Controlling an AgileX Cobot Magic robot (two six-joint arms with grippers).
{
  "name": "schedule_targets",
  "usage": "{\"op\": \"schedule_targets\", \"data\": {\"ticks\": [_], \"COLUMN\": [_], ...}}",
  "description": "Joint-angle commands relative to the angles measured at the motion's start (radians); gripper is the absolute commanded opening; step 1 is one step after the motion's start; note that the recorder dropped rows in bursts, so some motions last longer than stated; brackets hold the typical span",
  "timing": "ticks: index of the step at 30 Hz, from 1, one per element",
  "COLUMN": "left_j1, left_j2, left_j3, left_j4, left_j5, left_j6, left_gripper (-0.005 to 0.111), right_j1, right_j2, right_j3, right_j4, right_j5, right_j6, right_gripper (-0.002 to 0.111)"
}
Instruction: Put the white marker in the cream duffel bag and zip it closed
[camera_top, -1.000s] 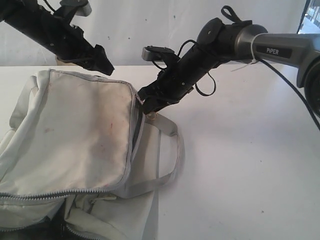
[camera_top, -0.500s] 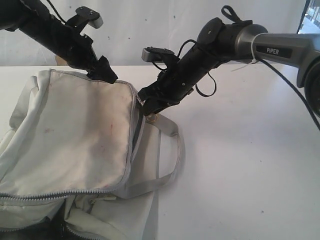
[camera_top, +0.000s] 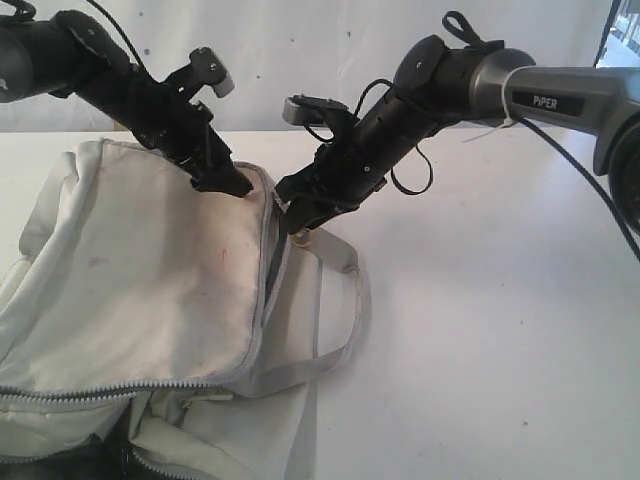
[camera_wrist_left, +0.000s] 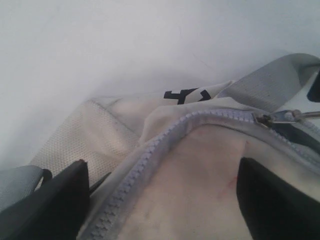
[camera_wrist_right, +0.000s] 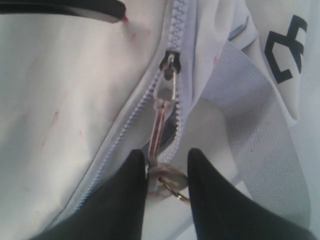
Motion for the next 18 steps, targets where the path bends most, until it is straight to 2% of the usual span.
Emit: {"op": "schedule_targets", "data": {"ticks": [1,11,15,18], "left_j1": [-0.002,-0.003,-0.001,-0.001], "left_j2": [0.005,0.007,0.007,0.007], "left_j3": [-0.007,-0.007,-0.007,-0.007], "left_j4": [-0.042,-0.081,-0.061,-0.026], "left_j5": [0.02,0.006,-0.024,-0.068], "left_j6": [0.036,0.081,0.036,-0.049], "left_gripper": [0.098,0.029,0.002,0.0], "right_j1": [-0.003,-0.003,-0.003,-0.003], "right_j2": [-0.01,-0.01,-0.01,-0.01], "right_j3": [-0.005,-0.005,-0.005,-0.005], "right_j4": [0.003,0.003,0.003,0.003], "right_j5": [0.005,0.004,0.016,0.017], "right_j6": [0.0,0.002,0.006,0.025], "right_gripper": [0.0,0.0,0.0,0.0]}}
